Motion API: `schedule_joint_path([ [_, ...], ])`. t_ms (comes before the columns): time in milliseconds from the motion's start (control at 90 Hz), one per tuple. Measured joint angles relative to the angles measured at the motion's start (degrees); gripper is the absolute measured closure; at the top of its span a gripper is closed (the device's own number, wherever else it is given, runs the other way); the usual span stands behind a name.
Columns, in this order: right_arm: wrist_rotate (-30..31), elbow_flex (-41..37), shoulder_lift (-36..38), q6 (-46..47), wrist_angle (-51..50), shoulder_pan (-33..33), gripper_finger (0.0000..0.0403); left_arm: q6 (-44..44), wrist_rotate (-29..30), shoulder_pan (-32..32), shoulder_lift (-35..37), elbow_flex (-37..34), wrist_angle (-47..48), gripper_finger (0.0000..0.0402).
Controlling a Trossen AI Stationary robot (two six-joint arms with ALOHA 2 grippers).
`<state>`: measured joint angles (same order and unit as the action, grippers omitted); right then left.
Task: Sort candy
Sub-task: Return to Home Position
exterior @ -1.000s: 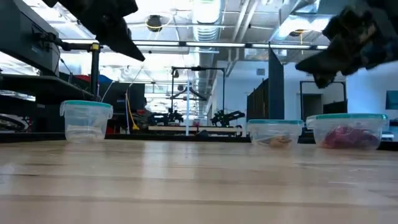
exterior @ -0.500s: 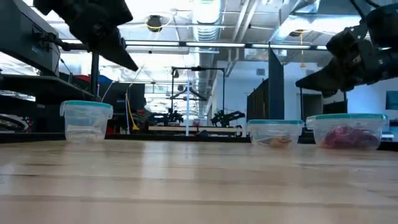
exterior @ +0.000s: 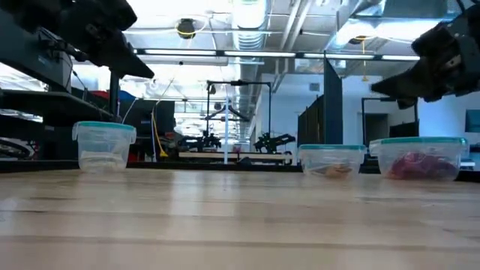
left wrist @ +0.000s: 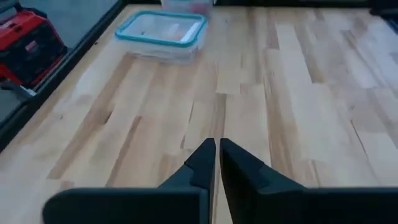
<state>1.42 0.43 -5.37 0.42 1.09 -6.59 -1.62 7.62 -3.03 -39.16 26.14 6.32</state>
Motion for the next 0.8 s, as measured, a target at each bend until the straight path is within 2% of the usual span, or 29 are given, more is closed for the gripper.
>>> schedule_joint_path([
  [167,-0.28,0.00,1.45,-1.66,-0.21,0.00,0.0403,0.92,0.04,-0.09,0.77,-1.05,-0.39,0.0393],
  [467,-0.25,-0.02,-0.52,4.49,-0.31,0.00,0.0403,1.58,0.04,-0.11,1.35,-1.75,3.75,0.0393],
  [633,-0.21,-0.02,-0.59,4.51,-0.20,0.00,0.0403,6.06,0.03,-0.11,5.34,-13.09,-7.42,0.0393],
  [800,-0.10,-0.02,-0.57,4.53,0.00,0.00,0.0403,8.72,-0.02,1.00,13.07,-20.43,-6.99,0.0393],
])
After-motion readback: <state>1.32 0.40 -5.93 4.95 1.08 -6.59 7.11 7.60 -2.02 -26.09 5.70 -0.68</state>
